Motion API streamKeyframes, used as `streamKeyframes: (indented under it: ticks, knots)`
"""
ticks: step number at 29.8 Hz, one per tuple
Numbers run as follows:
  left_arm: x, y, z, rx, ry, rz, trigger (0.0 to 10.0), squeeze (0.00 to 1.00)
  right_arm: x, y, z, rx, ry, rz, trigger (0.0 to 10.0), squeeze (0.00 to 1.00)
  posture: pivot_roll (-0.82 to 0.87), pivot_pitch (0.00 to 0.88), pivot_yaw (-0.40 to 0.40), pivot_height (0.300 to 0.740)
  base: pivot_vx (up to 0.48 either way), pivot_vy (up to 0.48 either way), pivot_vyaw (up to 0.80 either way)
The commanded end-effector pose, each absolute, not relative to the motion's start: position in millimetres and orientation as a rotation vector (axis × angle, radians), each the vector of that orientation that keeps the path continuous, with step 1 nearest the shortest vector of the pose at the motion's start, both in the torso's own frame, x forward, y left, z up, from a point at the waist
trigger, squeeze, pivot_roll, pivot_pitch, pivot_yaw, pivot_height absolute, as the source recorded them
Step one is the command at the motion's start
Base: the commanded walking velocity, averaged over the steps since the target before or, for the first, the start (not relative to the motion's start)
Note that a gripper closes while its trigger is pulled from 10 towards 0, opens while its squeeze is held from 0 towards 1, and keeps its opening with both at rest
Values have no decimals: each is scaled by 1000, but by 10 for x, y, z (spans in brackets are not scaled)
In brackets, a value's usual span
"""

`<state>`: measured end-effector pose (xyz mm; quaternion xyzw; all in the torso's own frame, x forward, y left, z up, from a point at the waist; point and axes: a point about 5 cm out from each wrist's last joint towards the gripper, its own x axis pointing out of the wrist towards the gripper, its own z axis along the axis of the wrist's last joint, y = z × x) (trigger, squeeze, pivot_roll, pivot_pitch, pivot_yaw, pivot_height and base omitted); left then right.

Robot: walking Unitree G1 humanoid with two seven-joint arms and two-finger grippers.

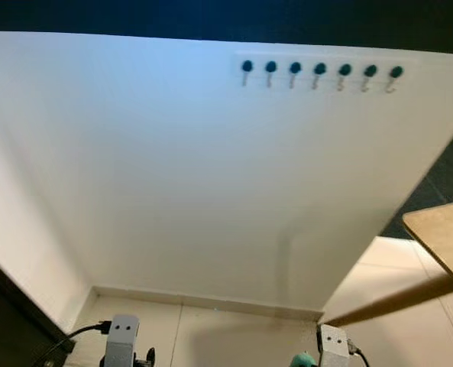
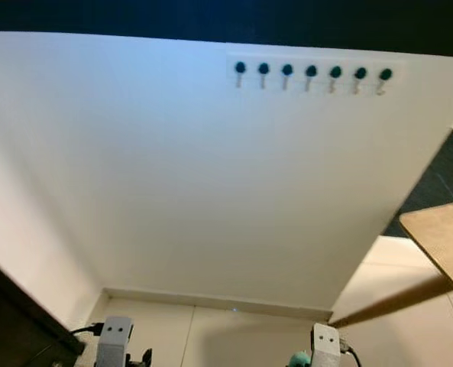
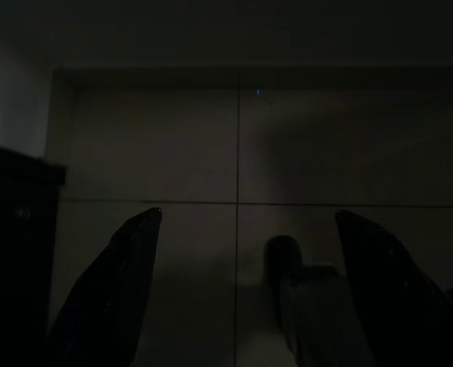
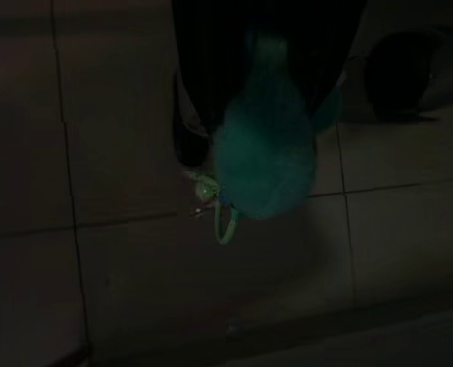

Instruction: Hang keys on a hook

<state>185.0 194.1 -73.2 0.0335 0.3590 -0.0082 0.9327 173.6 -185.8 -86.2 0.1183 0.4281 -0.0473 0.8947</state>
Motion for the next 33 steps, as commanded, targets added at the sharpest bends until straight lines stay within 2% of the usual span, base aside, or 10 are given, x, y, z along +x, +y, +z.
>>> streamKeyframes:
  ticks: [1,5,14,24,27,29,30,31,33]
  knots:
    - [1813,1955,-754,93,759,-24,10000,0,1739,-1863,-861,249,890,-105,10000,0,45,44,-1,740,0,-480,0]
    - [1806,1951,-760,96,763,-17,10000,0,1742,-1867,-859,248,889,-106,10000,0,42,44,1,740,0,-405,0]
    - [1799,1951,-765,92,763,16,10000,0,1760,-1865,-850,251,879,-103,10000,0,42,44,-1,740,0,0,0]
    - [1806,2038,-748,119,753,104,10000,0,1993,-1851,-712,231,757,-78,10000,0,44,47,-3,740,0,0,0]
    - [1823,2061,-727,123,729,116,10000,0,2197,-1880,-538,128,604,-40,10000,0,43,48,-3,740,0,0,0]
    - [1931,2053,-636,98,641,82,10000,0,2478,-1888,-238,71,376,-5,10000,0,37,53,0,740,0,0,0]
    - [1976,2040,-597,94,607,60,10000,0,2566,-1888,-124,64,298,3,10000,0,36,53,0,740,0,0,0]
    - [1976,2040,-597,94,607,60,10000,0,2566,-1888,-124,64,298,3,10000,0,36,53,0,740,0,0,0]
    - [2073,1973,-516,93,540,-10,10000,0,2739,-1886,128,57,142,7,10000,0,35,55,1,740,0,0,0]
